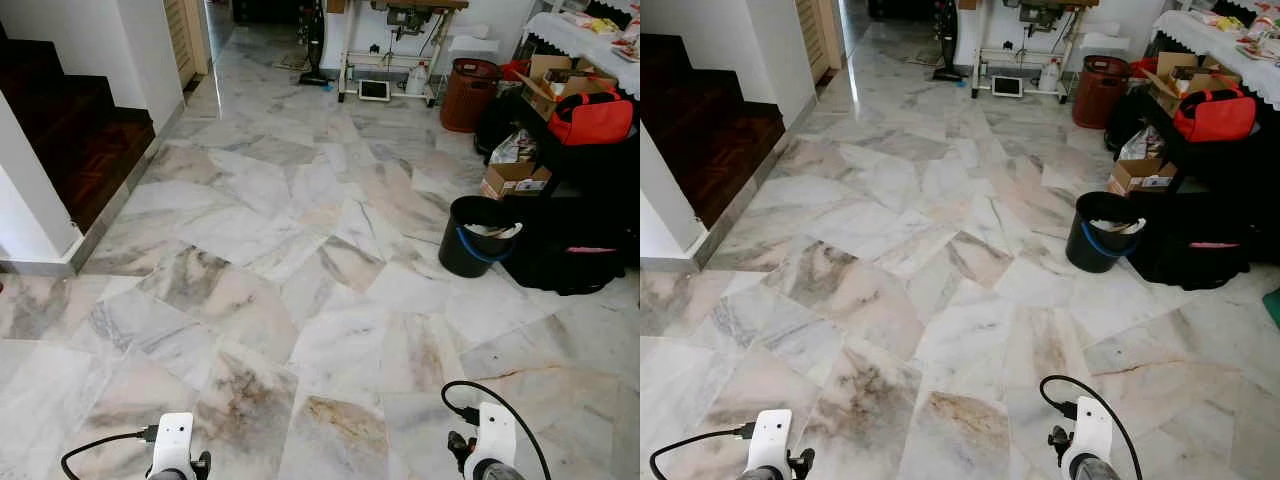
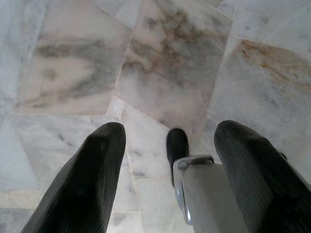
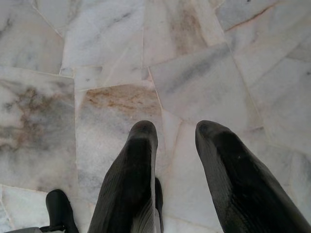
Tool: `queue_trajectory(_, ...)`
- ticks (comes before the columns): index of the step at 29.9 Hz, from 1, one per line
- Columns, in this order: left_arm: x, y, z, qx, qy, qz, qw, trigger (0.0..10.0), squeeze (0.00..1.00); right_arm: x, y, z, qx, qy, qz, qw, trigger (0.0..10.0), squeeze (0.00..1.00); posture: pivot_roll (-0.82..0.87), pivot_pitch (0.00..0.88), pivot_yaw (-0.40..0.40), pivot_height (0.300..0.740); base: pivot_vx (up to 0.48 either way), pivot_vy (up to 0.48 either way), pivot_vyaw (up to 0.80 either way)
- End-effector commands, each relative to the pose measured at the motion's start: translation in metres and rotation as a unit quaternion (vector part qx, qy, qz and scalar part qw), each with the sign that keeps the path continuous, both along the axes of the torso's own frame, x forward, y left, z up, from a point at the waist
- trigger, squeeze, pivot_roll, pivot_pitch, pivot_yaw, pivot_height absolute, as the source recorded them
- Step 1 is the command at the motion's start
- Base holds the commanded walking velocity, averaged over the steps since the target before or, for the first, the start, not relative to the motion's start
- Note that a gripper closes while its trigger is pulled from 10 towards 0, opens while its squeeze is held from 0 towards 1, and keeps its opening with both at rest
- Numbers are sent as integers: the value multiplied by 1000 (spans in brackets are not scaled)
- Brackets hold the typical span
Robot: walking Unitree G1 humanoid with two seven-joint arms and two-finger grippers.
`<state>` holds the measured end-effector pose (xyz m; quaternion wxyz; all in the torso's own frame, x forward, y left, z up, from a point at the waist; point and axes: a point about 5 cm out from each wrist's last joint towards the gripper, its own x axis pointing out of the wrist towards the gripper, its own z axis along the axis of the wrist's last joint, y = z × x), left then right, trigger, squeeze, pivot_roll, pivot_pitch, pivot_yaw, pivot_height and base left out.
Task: Setting the table
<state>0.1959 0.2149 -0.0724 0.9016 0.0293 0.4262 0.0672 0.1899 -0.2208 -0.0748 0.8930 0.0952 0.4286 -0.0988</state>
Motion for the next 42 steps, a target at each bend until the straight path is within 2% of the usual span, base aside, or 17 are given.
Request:
queue_trajectory(1, 10, 2, 6, 20, -17, -11, 1000, 10000, 0, -3, -1, -2, 5, 7, -16, 1000, 10000, 0, 41, 0, -57, 740, 0, 0, 0)
queue_trajectory(2, 12, 3, 7, 24, -21, -11, 999, 10000, 0, -5, 0, -3, 6, 11, -19, 1000, 10000, 0, 41, 0, -57, 740, 0, 0, 0)
queue_trajectory(6, 27, 6, 17, 33, -42, -13, 999, 10000, 0, -27, 5, -13, 18, 33, -16, 999, 10000, 0, 53, 0, -58, 740, 0, 0, 0)
queue_trajectory(11, 37, -1, 22, 25, -51, -29, 998, 10000, 0, -36, 4, -17, 21, 40, -27, 999, 10000, 0, 43, 0, -50, 740, 0, 0, 0)
queue_trajectory(14, 30, -10, 16, 14, -38, -39, 998, 10000, 0, -41, 2, -19, 6, 52, -28, 998, 10000, 0, 42, 0, -51, 740, 0, 0, 0)
queue_trajectory(17, 18, -10, 8, 7, -19, -27, 999, 10000, 0, -38, -1, -17, 6, 47, -38, 998, 10000, 0, 47, 0, -52, 740, 0, 0, 0)
queue_trajectory(23, 5, -11, 0, 0, -3, -16, 1000, 10000, 0, -32, 2, -15, 5, 41, -35, 999, 10000, 0, 53, 0, -54, 740, 0, 0, 0)
queue_trajectory(27, -3, -13, -4, -4, 7, -17, 1000, 10000, 0, -31, 7, -16, 11, 43, -26, 999, 10000, 0, 39, 0, -41, 740, 0, 0, -797)
queue_trajectory(30, -4, -15, -5, -6, 10, -17, 1000, 10000, 0, -31, 9, -17, 4, 51, -8, 999, 10000, 0, 39, 0, -41, 740, 0, 0, -788)
queue_trajectory(36, -2, -20, -5, -3, 16, -37, 999, 10000, 0, -30, 9, -16, 1, 56, -9, 998, 10000, 0, 34, 0, -32, 740, 0, 0, -782)
queue_trajectory(39, 0, -19, -4, 11, 15, -44, 999, 10000, 0, -26, 6, -14, -1, 53, -13, 999, 10000, 0, 37, 0, -34, 740, 0, 0, -781)
queue_trajectory(42, -3, -12, -5, 11, 20, -22, 999, 10000, 0, -28, 6, -15, -5, 56, -10, 998, 10000, 0, 39, 0, -40, 740, 0, 0, -781)
